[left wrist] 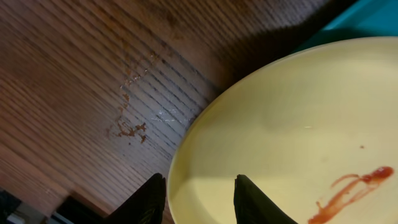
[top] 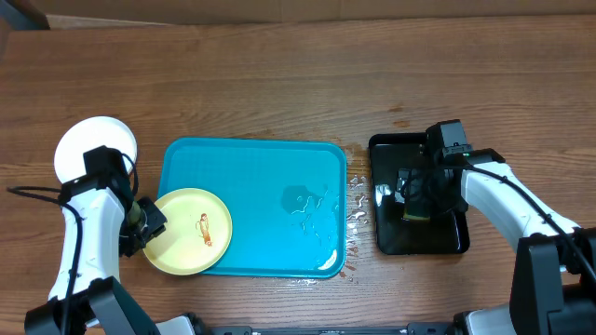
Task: Clean dirty plates on tray and stack at the side
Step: 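Release the plate and reach the left gripper to the yellow plate's rim, then grip the yellow plate rim and slide it to the teal tray's center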
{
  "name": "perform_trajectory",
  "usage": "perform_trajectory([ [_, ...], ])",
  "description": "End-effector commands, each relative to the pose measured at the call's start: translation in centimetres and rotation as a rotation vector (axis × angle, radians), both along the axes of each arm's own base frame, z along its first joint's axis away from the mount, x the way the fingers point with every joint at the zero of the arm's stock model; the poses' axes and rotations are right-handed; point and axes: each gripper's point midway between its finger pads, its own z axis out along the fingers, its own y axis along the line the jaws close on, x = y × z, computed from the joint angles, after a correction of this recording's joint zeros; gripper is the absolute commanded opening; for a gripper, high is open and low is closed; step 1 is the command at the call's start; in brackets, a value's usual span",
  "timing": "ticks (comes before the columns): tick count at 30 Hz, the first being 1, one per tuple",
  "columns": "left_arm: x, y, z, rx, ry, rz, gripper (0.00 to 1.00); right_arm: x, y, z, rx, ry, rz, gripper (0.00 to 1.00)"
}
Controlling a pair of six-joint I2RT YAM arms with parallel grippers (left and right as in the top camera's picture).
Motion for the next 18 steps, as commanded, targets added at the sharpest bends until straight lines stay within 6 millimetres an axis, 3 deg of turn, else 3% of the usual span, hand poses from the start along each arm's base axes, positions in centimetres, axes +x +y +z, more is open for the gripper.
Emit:
perform_trajectory([
  [1, -0.8, 0.4, -1.1, 0.023, 0.04, 0.023, 0.38, 0.1, -0.2, 0.3, -0.007, -0.014, -0.008, 1.0],
  [12, -1.6, -0.1, -2.3, 0.01, 0.059, 0.044, 0.44, 0.1, -0.2, 0.3, -0.007, -0.014, -0.008, 1.0],
  [18, -1.3, -1.6, -3.7, -0.067, 0.015, 0.046, 0.43, 0.1, -0.2, 0.3, -0.007, -0.014, -0.008, 1.0],
])
